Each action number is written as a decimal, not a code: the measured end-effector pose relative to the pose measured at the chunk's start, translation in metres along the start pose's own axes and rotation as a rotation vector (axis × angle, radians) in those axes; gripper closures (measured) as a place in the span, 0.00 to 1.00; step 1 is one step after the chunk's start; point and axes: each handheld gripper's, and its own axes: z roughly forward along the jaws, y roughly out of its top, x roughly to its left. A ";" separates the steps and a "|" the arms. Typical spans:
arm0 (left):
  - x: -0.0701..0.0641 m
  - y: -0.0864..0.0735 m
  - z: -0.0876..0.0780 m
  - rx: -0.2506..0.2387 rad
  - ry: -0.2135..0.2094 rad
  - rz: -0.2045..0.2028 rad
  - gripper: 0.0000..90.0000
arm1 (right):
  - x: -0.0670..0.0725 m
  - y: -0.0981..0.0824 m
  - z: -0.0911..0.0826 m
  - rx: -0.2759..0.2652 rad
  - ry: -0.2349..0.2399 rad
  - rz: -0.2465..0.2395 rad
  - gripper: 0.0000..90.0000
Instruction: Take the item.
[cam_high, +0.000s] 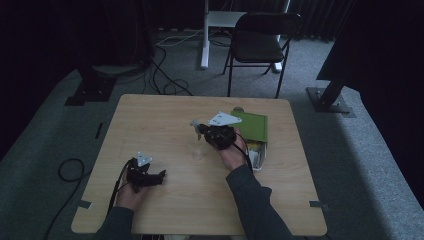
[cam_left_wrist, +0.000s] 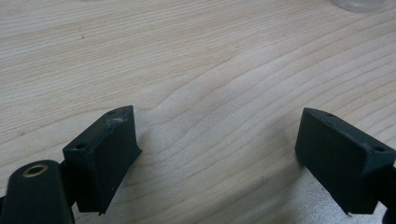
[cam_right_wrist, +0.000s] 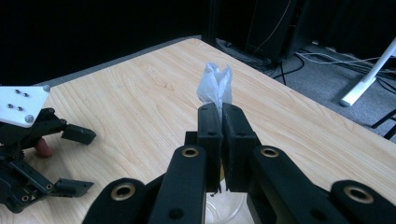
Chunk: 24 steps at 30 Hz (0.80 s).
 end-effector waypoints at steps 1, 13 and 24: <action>0.000 0.000 0.000 0.000 0.000 0.000 0.15 | 0.000 0.000 0.001 0.000 -0.001 -0.001 0.97; 0.000 0.000 0.000 0.000 0.000 0.000 0.15 | 0.003 0.000 0.007 0.010 -0.001 0.002 0.97; 0.000 0.000 0.000 0.000 0.000 0.000 0.15 | 0.003 -0.001 0.007 0.005 -0.002 0.006 0.97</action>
